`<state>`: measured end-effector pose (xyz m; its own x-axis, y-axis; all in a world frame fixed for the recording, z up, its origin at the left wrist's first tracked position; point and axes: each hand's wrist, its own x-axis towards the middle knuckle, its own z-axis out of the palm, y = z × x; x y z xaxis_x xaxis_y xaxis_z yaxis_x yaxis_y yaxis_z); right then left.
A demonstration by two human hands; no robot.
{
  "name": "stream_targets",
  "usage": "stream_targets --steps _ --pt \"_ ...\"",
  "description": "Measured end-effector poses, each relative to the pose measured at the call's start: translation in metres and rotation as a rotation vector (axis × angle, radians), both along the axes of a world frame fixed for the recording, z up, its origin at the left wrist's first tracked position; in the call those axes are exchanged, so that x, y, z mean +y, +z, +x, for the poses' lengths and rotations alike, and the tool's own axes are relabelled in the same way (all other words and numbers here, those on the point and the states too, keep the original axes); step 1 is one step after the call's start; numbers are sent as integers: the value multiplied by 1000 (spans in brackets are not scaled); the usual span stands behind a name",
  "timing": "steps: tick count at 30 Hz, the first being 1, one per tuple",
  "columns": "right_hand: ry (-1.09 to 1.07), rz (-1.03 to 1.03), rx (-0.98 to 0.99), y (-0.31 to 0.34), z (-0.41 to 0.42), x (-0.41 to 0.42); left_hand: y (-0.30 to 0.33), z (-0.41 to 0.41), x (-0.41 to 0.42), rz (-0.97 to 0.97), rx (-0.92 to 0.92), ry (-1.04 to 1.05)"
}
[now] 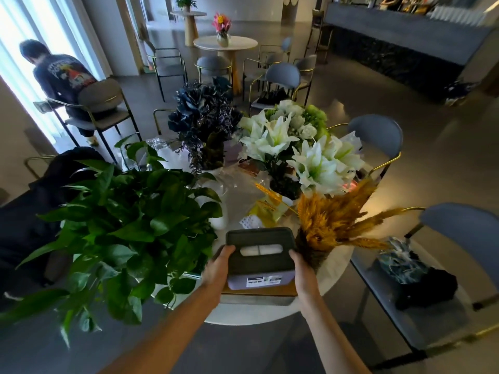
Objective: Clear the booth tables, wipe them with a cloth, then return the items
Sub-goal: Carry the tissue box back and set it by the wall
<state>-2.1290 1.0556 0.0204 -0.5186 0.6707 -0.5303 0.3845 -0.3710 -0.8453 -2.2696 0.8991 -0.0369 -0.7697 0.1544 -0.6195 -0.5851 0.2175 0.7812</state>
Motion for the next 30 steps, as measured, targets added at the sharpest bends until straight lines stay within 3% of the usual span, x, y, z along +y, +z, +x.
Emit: stream_targets --steps 6,14,23,30 --pt "-10 22 73 37 49 -15 94 69 -19 103 73 -12" --pt "-7 46 146 85 150 -45 155 174 -48 126 127 -12" --pt "-115 -46 213 109 284 -72 193 274 -60 219 186 -282" --pt "-433 14 255 132 370 -106 211 332 -52 318 190 -581"
